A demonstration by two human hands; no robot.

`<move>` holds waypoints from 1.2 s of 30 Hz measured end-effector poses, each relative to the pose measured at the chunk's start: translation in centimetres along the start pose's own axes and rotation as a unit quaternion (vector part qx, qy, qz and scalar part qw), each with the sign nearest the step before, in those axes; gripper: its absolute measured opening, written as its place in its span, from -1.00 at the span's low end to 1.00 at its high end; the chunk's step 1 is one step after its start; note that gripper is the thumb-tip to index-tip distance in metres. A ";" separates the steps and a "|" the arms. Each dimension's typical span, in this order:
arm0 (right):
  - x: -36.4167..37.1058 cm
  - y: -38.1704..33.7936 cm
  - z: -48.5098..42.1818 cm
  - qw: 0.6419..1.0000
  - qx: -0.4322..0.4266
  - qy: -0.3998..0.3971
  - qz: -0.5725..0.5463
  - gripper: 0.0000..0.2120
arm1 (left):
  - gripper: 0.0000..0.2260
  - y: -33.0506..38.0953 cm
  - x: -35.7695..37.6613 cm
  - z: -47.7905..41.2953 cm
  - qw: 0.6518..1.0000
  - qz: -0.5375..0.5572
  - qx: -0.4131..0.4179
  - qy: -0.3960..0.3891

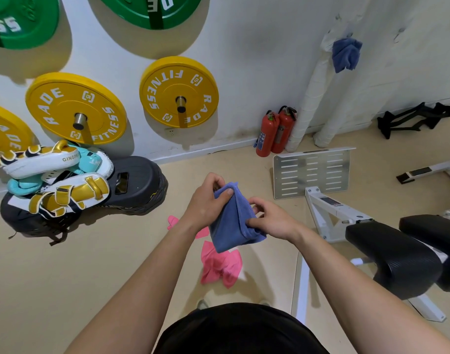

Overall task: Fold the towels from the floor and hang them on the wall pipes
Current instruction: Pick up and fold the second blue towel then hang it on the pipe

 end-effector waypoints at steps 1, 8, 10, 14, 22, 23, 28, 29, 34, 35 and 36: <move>0.2 0.7 -0.1 1.000 0.028 -0.008 0.003 -0.75 | -0.86 -0.1 -0.3 0.0 1.000 0.003 -0.001 0.008; 1.0 2.0 0.3 0.993 0.090 -0.064 0.033 -0.79 | -0.91 -1.2 -0.5 0.3 1.000 -0.024 -0.013 -0.002; 0.8 1.2 0.2 0.991 0.049 -0.049 0.115 -0.79 | -0.88 -1.8 -0.2 0.1 0.998 -0.051 -0.015 -0.033; 0.1 -1.4 0.0 0.955 -0.029 0.026 0.295 -0.78 | -0.82 -2.8 -0.5 -0.1 0.995 -0.081 -0.041 -0.043; -0.1 -1.7 1.2 0.991 -0.093 0.056 0.078 -0.72 | -0.80 -3.6 -2.1 -0.1 0.995 -0.044 -0.086 0.024; 0.0 -1.9 1.4 0.988 -0.108 0.071 0.087 -0.72 | -0.79 -3.9 -2.3 -0.1 0.994 -0.032 -0.096 0.036; -0.7 -1.6 1.7 0.976 -0.135 0.138 0.098 -0.73 | -0.74 -4.7 -2.2 0.4 0.990 -0.007 -0.126 0.061; -0.9 -1.4 1.7 0.975 -0.131 0.148 0.098 -0.75 | -0.73 -4.8 -2.1 0.5 0.990 -0.008 -0.128 0.061; -1.6 -0.9 1.7 0.961 -0.120 0.188 0.163 -0.91 | -0.73 -4.9 -1.7 0.8 0.989 -0.018 -0.135 0.049; -1.7 -0.9 1.7 0.956 -0.116 0.196 0.184 -0.95 | -0.72 -5.0 -1.6 0.9 0.989 -0.019 -0.136 0.046; -1.8 -1.0 1.8 0.951 -0.111 0.204 0.204 -0.97 | -0.71 -4.9 -1.5 1.0 0.989 -0.020 -0.136 0.043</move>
Point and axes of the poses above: each hand's wrist, its own z-axis away from the middle knuckle, its own x-axis out of the palm, y = z × x, the point moved 9 cm from there along -z, towards the middle knuckle, and after that the axes turned 13 degrees about x, right-handed, at the moved point
